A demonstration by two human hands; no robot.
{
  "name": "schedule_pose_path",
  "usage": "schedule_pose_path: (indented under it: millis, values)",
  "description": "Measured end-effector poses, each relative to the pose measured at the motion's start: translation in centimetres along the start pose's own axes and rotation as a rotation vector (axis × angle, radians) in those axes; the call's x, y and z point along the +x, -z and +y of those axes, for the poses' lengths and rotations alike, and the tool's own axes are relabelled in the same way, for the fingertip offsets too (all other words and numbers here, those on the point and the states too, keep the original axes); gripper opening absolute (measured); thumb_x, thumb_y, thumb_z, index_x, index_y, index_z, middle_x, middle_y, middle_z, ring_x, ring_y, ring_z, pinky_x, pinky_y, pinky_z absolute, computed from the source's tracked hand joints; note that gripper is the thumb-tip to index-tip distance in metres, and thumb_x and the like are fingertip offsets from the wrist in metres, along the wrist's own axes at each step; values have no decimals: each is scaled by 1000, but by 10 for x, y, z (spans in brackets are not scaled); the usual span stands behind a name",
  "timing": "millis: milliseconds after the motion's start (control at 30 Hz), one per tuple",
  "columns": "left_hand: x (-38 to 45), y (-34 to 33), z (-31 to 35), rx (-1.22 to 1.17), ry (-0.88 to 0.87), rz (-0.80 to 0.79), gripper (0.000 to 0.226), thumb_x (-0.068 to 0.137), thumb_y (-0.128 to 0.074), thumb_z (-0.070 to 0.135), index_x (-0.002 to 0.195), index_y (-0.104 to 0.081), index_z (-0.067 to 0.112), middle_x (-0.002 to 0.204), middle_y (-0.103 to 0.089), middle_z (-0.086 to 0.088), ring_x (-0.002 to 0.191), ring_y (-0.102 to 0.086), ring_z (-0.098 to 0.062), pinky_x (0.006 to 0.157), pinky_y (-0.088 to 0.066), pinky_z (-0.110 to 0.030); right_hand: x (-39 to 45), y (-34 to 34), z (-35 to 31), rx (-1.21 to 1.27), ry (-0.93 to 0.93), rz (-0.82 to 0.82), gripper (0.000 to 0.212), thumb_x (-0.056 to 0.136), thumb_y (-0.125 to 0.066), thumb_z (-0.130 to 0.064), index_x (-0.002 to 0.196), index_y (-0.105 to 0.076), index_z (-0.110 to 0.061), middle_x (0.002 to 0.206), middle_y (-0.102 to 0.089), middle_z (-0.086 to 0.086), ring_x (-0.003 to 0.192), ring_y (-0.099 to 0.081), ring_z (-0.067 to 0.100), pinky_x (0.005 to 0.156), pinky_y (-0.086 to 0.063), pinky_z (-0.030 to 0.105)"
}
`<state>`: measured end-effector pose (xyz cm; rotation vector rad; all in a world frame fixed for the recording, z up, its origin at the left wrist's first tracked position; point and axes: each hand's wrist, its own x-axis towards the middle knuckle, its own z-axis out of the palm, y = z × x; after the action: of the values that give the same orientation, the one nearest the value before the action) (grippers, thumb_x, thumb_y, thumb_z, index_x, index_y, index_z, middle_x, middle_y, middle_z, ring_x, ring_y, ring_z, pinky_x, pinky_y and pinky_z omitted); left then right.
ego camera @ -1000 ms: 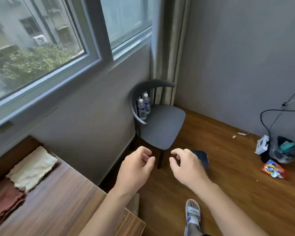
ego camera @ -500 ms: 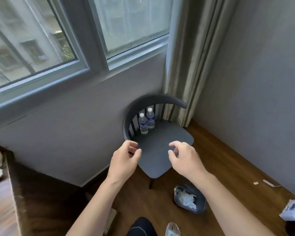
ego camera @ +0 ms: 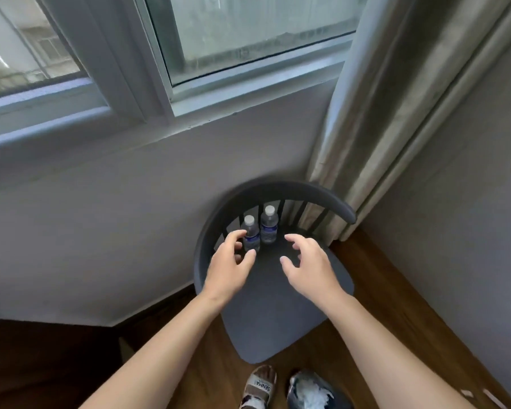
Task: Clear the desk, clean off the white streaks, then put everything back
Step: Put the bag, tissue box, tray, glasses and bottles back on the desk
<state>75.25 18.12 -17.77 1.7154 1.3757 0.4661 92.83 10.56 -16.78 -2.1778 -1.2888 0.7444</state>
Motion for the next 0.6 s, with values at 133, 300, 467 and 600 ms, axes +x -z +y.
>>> schedule_pose_path:
  millis: [133, 300, 467, 600]
  values:
    - [66, -35, -26, -52, 67, 10, 53, 103, -63, 28, 151, -43, 35, 128, -55, 11, 115, -62, -16, 91, -43, -26, 79, -36, 23, 94, -76, -58, 57, 96, -66, -31, 149, -43, -33, 130, -54, -3, 119, -55, 14, 101, -52, 41]
    - [128, -76, -74, -69, 198, 16, 61, 102, -63, 31, 155, -34, 34, 155, -51, 2, 136, -55, -24, 114, -46, -48, 152, -92, 52, 179, -120, -43, 62, 95, -67, -25, 151, -41, -29, 133, -50, 4, 121, -55, 22, 103, -47, 37]
    - [166, -103, -105, -73, 218, 70, 58, 99, -69, 32, 151, -46, 26, 152, -55, 1, 142, -49, -18, 116, -43, -39, 197, -125, 70, 218, -154, 73, 63, 92, -73, -23, 149, -44, -21, 137, -48, 14, 131, -48, 30, 106, -38, 30]
    - [180, -117, -106, -133, 203, 143, 44, 96, -74, 27, 138, -61, 22, 135, -67, 6, 126, -59, -11, 97, -41, -19, 222, -144, 85, 283, -134, 118, 47, 86, -80, -22, 130, -65, -19, 120, -60, 14, 116, -55, 23, 89, -34, 14]
